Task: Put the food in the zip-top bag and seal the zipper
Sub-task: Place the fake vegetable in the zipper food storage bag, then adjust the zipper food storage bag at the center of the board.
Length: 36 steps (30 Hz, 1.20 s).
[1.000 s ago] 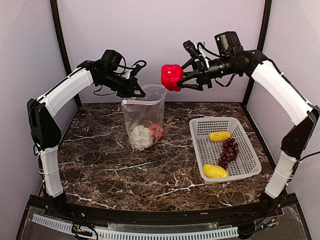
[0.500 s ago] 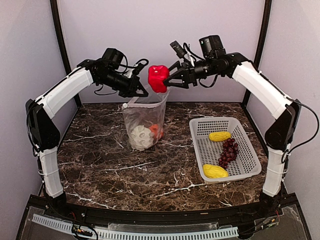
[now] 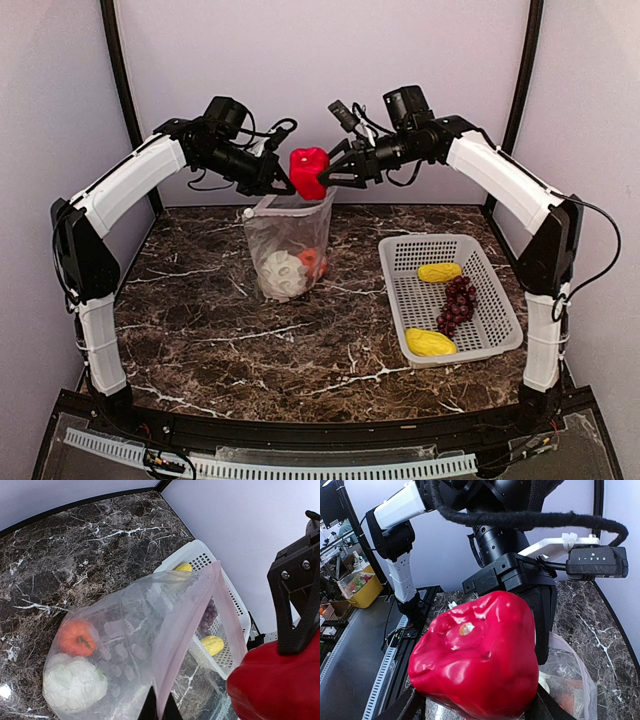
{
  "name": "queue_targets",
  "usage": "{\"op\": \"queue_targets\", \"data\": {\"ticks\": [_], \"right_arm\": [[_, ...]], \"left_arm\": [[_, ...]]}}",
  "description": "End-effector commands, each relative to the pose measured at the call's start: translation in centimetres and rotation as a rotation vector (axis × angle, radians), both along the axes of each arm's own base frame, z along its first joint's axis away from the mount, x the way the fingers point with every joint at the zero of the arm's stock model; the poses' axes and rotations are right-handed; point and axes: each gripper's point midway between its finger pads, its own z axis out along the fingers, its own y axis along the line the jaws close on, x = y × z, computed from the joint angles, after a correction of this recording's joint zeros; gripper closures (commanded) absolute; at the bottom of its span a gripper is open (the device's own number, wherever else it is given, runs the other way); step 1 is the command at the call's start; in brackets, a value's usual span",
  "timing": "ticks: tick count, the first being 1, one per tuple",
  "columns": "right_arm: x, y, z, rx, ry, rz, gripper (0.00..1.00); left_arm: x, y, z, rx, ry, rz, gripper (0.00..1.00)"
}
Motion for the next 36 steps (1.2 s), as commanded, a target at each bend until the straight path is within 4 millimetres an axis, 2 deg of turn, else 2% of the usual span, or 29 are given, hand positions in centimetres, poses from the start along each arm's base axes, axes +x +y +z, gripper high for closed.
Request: {"op": "queue_targets", "data": {"ticks": [1, 6, 10, 12, 15, 20, 23, 26, 31, 36], "right_arm": [[0.2, 0.8, -0.1, 0.011, -0.007, 0.008, 0.61], [0.9, 1.6, -1.6, -0.038, 0.013, -0.053, 0.57], [0.9, 2.1, -2.3, -0.07, -0.002, -0.081, 0.41], [0.6, 2.1, -2.3, -0.079, -0.018, -0.085, 0.36], [-0.8, 1.7, -1.5, -0.072, -0.051, -0.043, 0.31], [-1.1, 1.1, -0.7, -0.104, -0.146, -0.1, 0.15], [-1.4, 0.8, -0.8, -0.119, -0.159, -0.095, 0.15], [-2.7, 0.6, -1.1, -0.127, -0.201, -0.044, 0.22], [-5.3, 1.5, -4.2, -0.279, -0.425, 0.013, 0.31], [-5.3, 2.6, -5.9, -0.366, -0.552, -0.017, 0.32]], "left_arm": [[-1.5, 0.7, 2.1, -0.008, -0.029, -0.003, 0.99], [-1.4, 0.7, 2.1, -0.009, -0.029, -0.001, 0.99], [-1.4, 0.7, 2.2, -0.009, -0.031, -0.002, 0.99], [-1.4, 0.7, 2.2, -0.008, -0.032, -0.002, 0.99], [-1.5, 0.7, 2.0, -0.002, -0.031, -0.004, 0.99], [-1.4, 0.8, 1.7, 0.005, -0.032, -0.008, 0.99], [-1.4, 0.7, 1.7, 0.005, -0.033, -0.01, 0.99], [-1.5, 0.7, 1.7, 0.006, -0.033, -0.013, 0.99], [-1.7, 0.9, 1.6, 0.015, -0.029, -0.017, 0.99], [-1.9, 0.9, 1.4, 0.016, -0.021, -0.029, 0.99]]}}
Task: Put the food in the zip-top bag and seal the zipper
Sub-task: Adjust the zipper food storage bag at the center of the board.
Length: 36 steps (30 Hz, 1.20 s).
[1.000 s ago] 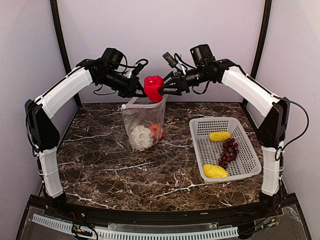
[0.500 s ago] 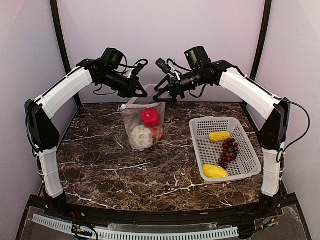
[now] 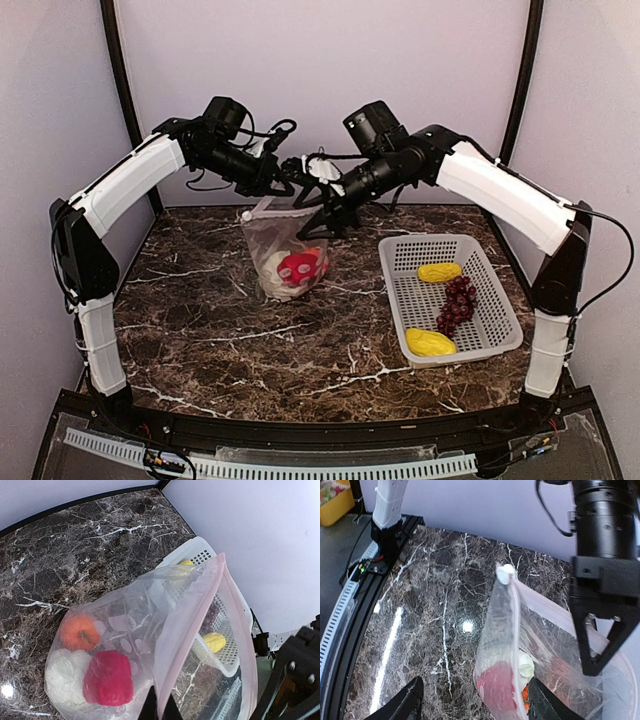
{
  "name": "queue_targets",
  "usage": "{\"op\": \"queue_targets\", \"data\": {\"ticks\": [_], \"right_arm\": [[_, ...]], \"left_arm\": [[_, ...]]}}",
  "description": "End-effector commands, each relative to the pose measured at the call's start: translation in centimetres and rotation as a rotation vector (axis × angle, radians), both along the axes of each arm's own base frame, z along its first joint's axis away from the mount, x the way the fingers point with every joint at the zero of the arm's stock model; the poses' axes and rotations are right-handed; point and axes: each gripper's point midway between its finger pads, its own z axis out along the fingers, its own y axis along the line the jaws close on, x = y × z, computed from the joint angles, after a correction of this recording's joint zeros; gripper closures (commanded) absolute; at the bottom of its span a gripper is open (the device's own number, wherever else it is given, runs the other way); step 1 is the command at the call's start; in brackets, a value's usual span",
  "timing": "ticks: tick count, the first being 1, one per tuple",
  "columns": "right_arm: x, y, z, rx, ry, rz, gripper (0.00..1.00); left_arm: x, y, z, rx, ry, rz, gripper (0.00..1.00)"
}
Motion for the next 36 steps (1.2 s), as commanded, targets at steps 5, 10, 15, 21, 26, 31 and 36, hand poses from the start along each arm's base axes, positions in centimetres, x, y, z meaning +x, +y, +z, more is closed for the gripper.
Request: {"op": "queue_targets", "data": {"ticks": [5, 10, 15, 21, 26, 31, 36], "right_arm": [[1.0, 0.8, -2.2, -0.132, -0.196, -0.056, 0.36], [1.5, 1.3, -1.9, -0.137, -0.23, -0.082, 0.41], [2.8, 0.9, -1.6, -0.157, -0.31, -0.13, 0.44], [2.9, 0.6, -2.2, -0.198, -0.342, -0.13, 0.95], [1.1, 1.0, 3.3, -0.065, -0.385, -0.107, 1.0], [-1.0, 1.4, 6.3, 0.004, -0.365, -0.072, 1.0], [-1.9, 1.4, 3.8, -0.055, -0.359, -0.047, 0.98]], "left_arm": [[-1.9, 0.6, 1.3, 0.001, -0.005, -0.029, 0.99], [-2.2, 0.7, 1.2, 0.005, 0.003, -0.035, 0.99], [-2.4, 0.6, 1.0, 0.009, 0.01, -0.044, 0.99], [-2.6, 0.7, 1.5, 0.011, -0.006, -0.055, 0.99], [-2.7, 1.2, 3.5, 0.017, -0.072, -0.059, 0.99], [-2.0, 1.6, 5.6, 0.015, -0.155, -0.026, 0.99], [-1.8, 1.7, 4.1, 0.039, -0.125, -0.015, 0.99]]}}
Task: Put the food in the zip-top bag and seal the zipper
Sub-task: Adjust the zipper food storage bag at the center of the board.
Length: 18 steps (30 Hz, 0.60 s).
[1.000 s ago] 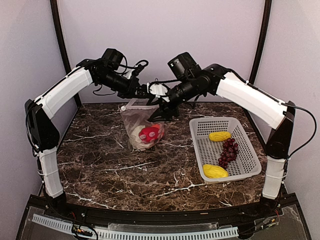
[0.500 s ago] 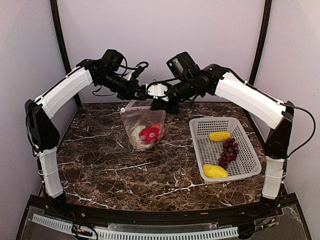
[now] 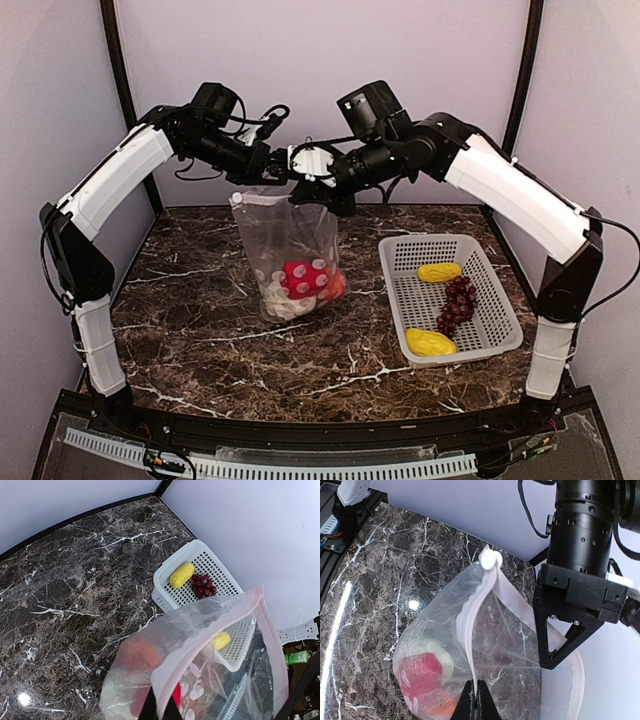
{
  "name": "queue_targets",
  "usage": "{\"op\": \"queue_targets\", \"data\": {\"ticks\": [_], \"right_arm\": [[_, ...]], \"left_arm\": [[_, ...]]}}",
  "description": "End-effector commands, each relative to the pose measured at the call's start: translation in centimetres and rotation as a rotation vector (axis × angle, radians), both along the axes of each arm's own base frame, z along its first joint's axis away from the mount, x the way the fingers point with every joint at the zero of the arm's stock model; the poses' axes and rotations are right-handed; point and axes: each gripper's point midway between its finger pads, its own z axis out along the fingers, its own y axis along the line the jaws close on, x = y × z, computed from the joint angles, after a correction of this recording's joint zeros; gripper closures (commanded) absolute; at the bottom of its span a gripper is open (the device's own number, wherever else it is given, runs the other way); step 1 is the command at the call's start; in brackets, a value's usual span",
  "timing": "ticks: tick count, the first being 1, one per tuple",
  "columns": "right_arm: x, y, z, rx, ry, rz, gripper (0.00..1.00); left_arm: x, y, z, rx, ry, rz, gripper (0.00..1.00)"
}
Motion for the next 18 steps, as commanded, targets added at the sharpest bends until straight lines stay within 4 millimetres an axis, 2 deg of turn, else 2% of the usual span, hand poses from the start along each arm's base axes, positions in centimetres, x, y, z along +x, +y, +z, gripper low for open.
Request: {"op": "queue_targets", "data": {"ticks": [1, 3, 5, 9, 11, 15, 18], "right_arm": [[-1.6, -0.1, 0.1, 0.002, -0.004, 0.024, 0.98], [-1.7, -0.2, -0.8, -0.017, 0.005, 0.022, 0.94], [-2.1, -0.4, -1.0, -0.019, 0.018, 0.03, 0.87], [-2.8, -0.9, 0.7, 0.009, 0.023, 0.035, 0.66], [-2.8, -1.3, 1.5, 0.017, 0.015, 0.025, 0.59], [-2.9, -3.0, 3.1, 0.037, 0.023, 0.0, 0.53], [-2.0, -5.2, 4.2, 0.061, 0.029, -0.051, 0.47]], "left_arm": [[-0.9, 0.5, 0.6, 0.01, -0.024, 0.002, 0.99], [-0.9, 0.5, 0.0, 0.015, -0.008, 0.001, 0.99], [-0.9, 0.5, -0.4, 0.018, 0.002, 0.001, 0.99], [-1.0, 0.5, -0.7, 0.023, 0.01, -0.001, 0.99], [-1.0, 0.5, -0.9, 0.025, 0.016, -0.002, 0.99], [-1.1, 0.5, -0.8, 0.019, 0.019, 0.0, 0.99], [-0.9, 0.4, -0.8, 0.015, 0.018, 0.004, 0.99]]}}
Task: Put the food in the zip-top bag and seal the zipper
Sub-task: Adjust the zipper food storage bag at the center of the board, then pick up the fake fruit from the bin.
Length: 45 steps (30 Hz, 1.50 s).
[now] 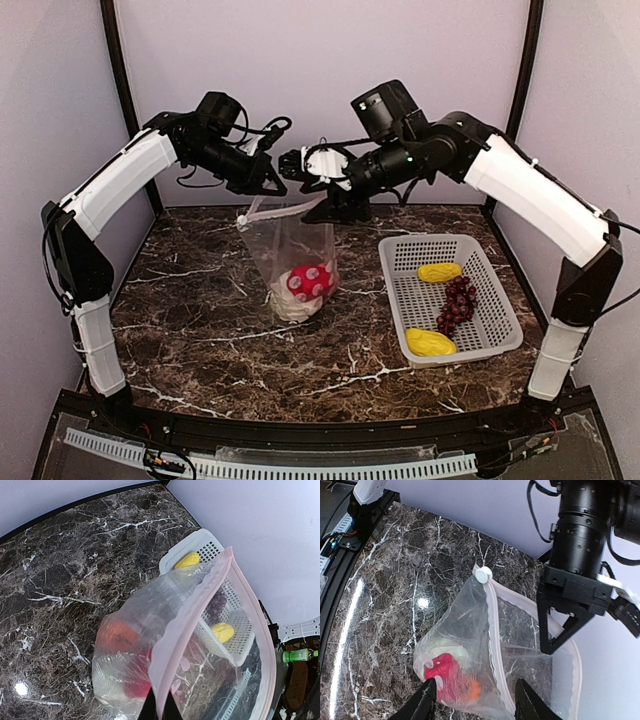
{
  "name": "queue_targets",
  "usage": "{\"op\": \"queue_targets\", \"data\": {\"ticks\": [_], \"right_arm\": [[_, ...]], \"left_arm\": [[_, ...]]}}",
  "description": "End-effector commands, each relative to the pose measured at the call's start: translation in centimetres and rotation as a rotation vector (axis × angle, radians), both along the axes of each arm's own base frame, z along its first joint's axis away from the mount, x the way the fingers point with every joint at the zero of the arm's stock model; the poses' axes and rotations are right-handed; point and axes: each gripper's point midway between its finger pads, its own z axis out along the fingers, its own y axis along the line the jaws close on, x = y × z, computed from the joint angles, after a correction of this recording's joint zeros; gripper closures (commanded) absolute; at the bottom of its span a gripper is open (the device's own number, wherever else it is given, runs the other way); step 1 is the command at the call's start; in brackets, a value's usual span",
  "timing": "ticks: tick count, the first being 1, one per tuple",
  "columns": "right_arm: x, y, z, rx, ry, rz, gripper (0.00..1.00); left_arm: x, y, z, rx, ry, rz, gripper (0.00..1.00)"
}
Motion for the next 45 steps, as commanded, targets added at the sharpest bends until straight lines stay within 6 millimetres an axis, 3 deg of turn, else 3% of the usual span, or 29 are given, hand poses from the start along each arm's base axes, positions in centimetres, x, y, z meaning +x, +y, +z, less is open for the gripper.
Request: {"op": "queue_targets", "data": {"ticks": [1, 5, 9, 13, 19, 28, 32, 41, 45], "right_arm": [[0.6, -4.3, 4.5, 0.083, -0.019, -0.082, 0.46], [2.9, -9.3, 4.9, 0.105, 0.005, -0.194, 0.44], [4.7, -13.7, 2.8, 0.077, 0.035, -0.312, 0.44], [5.0, -17.1, -1.4, 0.016, 0.085, -0.404, 0.42], [3.8, -20.7, -8.4, -0.102, 0.193, -0.486, 0.43], [0.6, -22.5, -16.8, -0.263, 0.399, -0.506, 0.43], [-1.8, -22.6, -20.2, -0.323, 0.556, -0.481, 0.43], [-5.3, -23.5, -24.2, -0.409, 0.722, -0.45, 0.39], [-6.1, -23.9, -25.5, -0.448, 0.766, -0.459, 0.31]], "left_arm": [[-0.7, 0.1, 1.4, -0.019, -0.029, -0.002, 0.99], [-0.5, 0.1, 1.4, -0.018, -0.029, 0.006, 0.99], [-0.4, 0.0, 1.4, -0.022, -0.03, 0.005, 0.99], [-0.2, -0.2, 1.7, -0.033, -0.043, 0.003, 0.99], [-0.5, -0.3, 1.4, -0.032, -0.026, -0.011, 0.99], [-0.2, -0.3, 0.7, -0.026, -0.01, 0.004, 0.99], [-0.1, -0.2, 0.5, -0.014, -0.012, 0.009, 0.99], [-0.2, 0.0, -0.5, 0.009, 0.022, 0.015, 0.99], [-0.2, 0.0, -0.9, 0.013, 0.03, 0.015, 0.99]]}}
